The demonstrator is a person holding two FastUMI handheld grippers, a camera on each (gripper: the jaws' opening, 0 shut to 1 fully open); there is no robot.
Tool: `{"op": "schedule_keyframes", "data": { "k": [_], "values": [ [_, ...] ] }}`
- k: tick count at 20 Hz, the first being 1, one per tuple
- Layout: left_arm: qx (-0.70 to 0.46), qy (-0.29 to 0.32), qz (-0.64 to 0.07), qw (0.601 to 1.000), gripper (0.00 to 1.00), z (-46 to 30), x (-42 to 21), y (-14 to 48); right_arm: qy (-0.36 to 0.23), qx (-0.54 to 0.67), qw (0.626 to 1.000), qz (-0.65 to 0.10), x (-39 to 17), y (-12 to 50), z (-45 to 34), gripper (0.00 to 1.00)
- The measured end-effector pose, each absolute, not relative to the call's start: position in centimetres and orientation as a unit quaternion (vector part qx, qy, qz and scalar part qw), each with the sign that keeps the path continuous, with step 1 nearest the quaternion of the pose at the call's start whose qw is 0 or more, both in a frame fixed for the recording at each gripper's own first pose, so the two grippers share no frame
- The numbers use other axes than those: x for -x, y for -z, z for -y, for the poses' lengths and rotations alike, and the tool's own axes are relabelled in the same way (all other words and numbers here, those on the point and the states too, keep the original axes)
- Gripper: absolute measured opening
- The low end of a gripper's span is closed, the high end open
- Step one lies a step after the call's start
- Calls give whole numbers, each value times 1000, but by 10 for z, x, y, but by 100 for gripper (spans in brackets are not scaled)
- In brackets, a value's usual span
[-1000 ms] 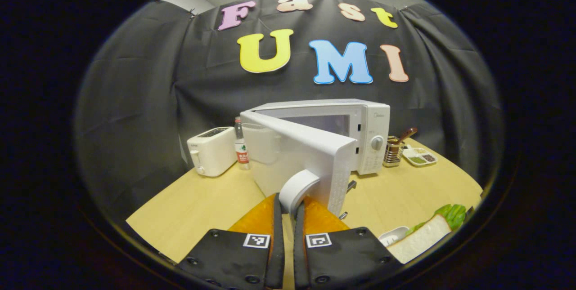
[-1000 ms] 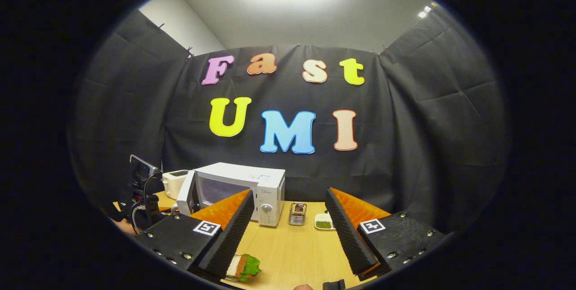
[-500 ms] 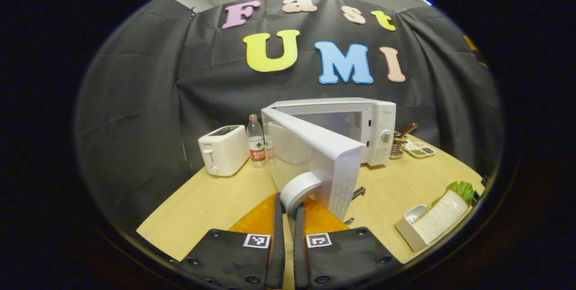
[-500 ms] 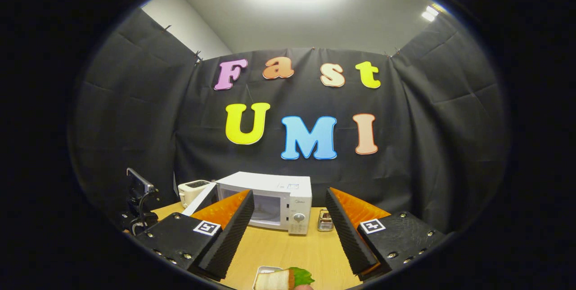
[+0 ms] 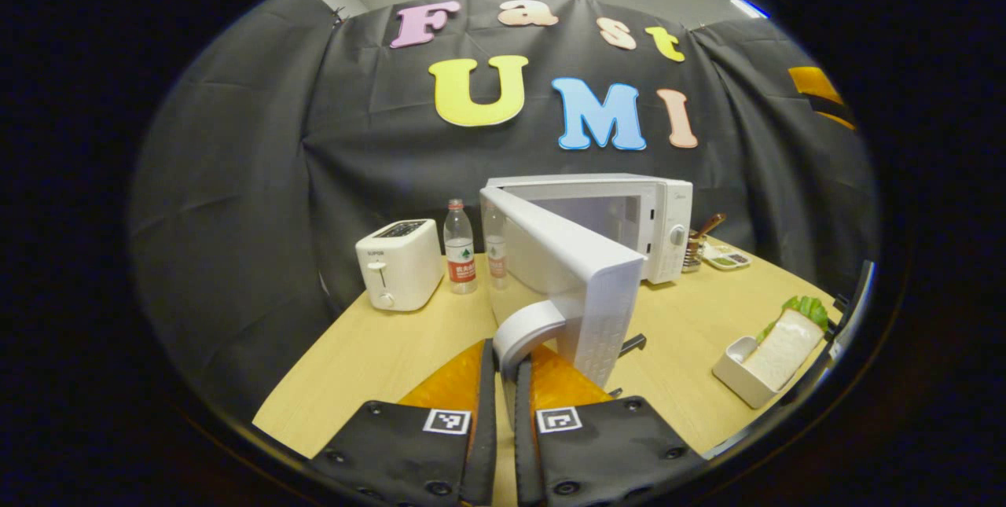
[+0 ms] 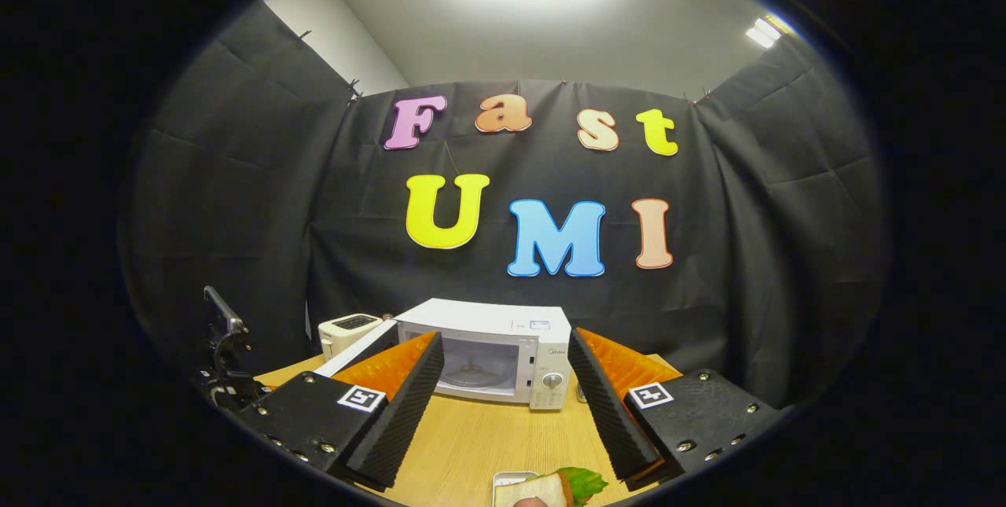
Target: Open the microwave oven with the left hand, put the food in, and close the microwave oven.
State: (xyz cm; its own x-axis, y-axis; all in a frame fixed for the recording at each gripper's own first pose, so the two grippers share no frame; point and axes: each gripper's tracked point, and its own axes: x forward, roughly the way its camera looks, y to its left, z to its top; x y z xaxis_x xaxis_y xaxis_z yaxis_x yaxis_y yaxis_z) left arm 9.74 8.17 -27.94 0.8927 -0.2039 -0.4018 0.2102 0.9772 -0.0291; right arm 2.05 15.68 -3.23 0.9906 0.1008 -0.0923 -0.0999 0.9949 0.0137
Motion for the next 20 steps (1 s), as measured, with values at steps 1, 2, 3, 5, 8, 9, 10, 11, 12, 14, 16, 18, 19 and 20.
{"op": "schedule_keyframes", "data": {
  "k": [1,2,3,5,8,9,10,11,12,14,16,18,19,20],
  "values": [
    [-2,100,-211,972,23,-90,-93,278,-52,-3,998,-47,-22,33,-158,97],
    [3,91,-215,972,27,-96,-93,280,-55,0,997,-46,-24,32,-157,97],
    [7,84,-219,972,43,-99,-90,279,-60,1,997,-44,-27,31,-156,97],
    [3,60,-211,976,69,-107,-78,271,-70,0,997,-44,-33,31,-149,97],
    [5,23,-192,981,90,-111,-55,243,-89,-10,994,-60,-44,40,-133,97],
    [7,12,-180,983,90,-112,-47,228,-96,-12,993,-66,-48,42,-127,97],
    [8,1,-165,986,87,-112,-40,210,-102,-15,992,-71,-51,45,-118,97],
    [10,-9,-153,988,89,-110,-34,191,-107,-18,991,-79,-54,51,-110,97],
    [12,-19,-139,990,92,-110,-30,172,-113,-22,989,-88,-57,57,-103,97],
    [15,-30,-107,994,93,-103,-24,133,-122,-30,986,-113,-61,75,-88,97],
    [17,-40,-83,996,93,-94,-22,103,-129,-47,980,-145,-64,95,-74,97],
    [17,-46,-62,997,93,-82,-19,74,-143,-70,970,-183,-63,118,-67,97],
    [16,-49,-51,997,93,-76,-19,60,-150,-82,964,-205,-61,131,-62,97],
    [14,-51,-39,998,93,-70,-16,48,-158,-94,956,-227,-58,144,-60,97]
  ]
}}
